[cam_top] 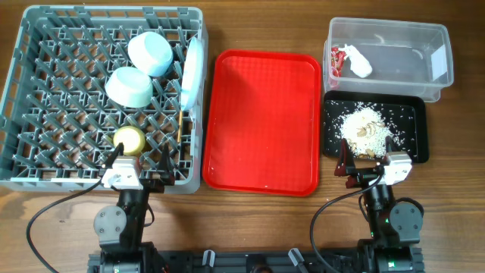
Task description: Sort waste into correct bins and load items into the dishwasher rack
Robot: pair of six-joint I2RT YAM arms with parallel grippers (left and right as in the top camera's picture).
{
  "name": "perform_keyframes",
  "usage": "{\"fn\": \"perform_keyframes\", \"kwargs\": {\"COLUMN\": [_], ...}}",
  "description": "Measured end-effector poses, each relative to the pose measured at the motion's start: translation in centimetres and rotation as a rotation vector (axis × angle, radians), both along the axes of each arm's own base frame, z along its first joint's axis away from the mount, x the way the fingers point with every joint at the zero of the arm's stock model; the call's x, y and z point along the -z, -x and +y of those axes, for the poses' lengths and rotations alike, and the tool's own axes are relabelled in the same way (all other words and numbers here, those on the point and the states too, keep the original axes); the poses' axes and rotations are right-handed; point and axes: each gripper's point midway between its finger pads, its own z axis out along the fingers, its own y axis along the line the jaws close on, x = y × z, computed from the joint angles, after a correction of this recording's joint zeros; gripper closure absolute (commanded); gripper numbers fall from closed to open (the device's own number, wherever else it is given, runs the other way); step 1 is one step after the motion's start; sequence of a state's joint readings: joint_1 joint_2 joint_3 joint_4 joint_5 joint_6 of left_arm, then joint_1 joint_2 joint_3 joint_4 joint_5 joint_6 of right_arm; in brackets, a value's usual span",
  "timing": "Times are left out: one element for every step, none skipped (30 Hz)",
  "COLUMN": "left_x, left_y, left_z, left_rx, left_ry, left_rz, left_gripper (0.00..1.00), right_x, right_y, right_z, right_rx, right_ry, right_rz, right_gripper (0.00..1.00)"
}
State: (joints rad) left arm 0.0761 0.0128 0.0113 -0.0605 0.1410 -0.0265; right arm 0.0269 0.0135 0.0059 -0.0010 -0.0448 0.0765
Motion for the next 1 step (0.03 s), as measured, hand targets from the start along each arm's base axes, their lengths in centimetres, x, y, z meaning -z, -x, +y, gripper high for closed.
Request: {"fn": "perform_keyframes", "kwargs": {"left_x": [0.0], "left_y": [0.0], "left_z": [0.0], "left_rx": [0.0], "left_ry": [0.0], "left_rz": [0.0], "left_gripper": [0.0], "right_x": [0.01], "right_y": [0.0], "right_z": [0.0], "right_rx": [0.0], "right_ry": [0.0], "right_rz": [0.0], "right_gripper": [0.0]}}
